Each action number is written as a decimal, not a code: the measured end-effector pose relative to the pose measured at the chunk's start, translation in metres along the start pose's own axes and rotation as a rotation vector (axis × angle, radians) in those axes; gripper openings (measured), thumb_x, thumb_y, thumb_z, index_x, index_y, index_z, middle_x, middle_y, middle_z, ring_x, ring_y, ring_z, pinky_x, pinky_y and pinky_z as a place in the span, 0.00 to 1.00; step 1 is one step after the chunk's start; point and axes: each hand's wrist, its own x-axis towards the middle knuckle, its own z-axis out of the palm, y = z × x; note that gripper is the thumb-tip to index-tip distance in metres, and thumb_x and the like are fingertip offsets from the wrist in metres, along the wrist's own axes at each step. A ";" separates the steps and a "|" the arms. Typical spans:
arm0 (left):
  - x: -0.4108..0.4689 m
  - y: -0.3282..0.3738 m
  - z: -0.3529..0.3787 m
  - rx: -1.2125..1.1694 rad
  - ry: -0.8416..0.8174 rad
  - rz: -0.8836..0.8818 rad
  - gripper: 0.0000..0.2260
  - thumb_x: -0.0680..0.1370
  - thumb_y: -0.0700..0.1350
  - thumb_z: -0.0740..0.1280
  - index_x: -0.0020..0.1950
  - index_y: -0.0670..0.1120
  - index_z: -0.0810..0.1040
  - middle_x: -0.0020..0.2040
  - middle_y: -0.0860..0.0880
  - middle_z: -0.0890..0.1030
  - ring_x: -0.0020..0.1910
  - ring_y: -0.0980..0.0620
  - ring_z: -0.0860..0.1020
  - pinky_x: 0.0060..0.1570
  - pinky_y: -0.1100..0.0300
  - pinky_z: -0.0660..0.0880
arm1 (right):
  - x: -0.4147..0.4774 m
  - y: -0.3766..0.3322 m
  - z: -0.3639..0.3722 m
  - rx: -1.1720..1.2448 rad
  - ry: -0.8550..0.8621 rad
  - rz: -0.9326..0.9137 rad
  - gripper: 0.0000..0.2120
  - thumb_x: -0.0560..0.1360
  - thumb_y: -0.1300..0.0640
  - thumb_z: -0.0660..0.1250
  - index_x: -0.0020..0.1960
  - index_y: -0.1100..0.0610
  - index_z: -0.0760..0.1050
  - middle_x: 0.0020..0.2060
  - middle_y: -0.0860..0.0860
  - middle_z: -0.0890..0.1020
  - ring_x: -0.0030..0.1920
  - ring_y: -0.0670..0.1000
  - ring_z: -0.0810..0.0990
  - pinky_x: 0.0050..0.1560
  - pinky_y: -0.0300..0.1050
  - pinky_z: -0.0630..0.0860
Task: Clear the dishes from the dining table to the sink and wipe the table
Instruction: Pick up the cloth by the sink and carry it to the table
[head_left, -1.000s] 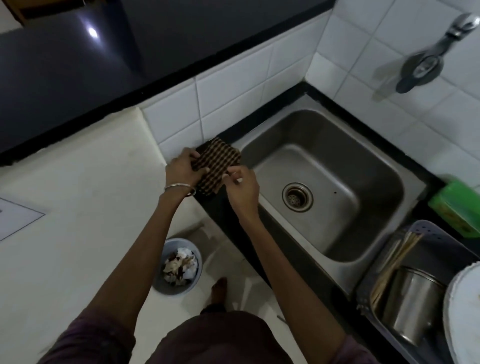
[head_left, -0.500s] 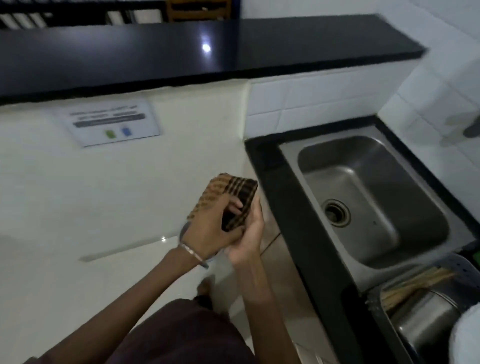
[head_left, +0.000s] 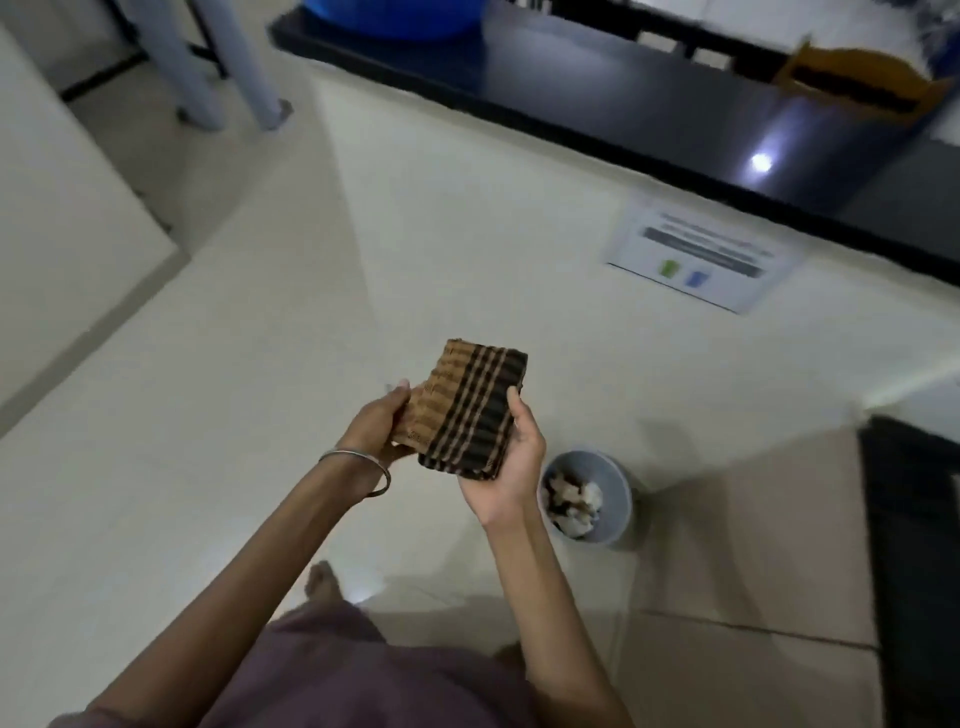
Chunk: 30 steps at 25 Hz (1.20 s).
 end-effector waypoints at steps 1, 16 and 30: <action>0.012 0.013 -0.035 -0.105 -0.011 -0.090 0.13 0.81 0.49 0.60 0.46 0.45 0.82 0.41 0.50 0.85 0.40 0.54 0.82 0.40 0.58 0.80 | 0.024 0.024 0.021 -0.079 -0.008 0.040 0.24 0.78 0.49 0.65 0.70 0.61 0.73 0.67 0.61 0.77 0.67 0.61 0.77 0.62 0.58 0.76; 0.214 0.255 -0.325 -0.288 -0.108 0.132 0.15 0.78 0.50 0.63 0.59 0.45 0.80 0.55 0.45 0.84 0.54 0.48 0.83 0.46 0.58 0.80 | 0.379 0.224 0.265 -1.259 0.029 -0.218 0.20 0.79 0.55 0.65 0.70 0.45 0.71 0.61 0.45 0.71 0.56 0.38 0.74 0.51 0.31 0.73; 0.540 0.564 -0.301 0.794 0.400 0.557 0.13 0.73 0.54 0.70 0.57 0.54 0.81 0.54 0.53 0.84 0.53 0.50 0.81 0.49 0.59 0.75 | 0.747 0.134 0.445 -0.334 -0.104 0.081 0.30 0.77 0.36 0.62 0.70 0.54 0.74 0.67 0.55 0.78 0.67 0.55 0.77 0.66 0.53 0.74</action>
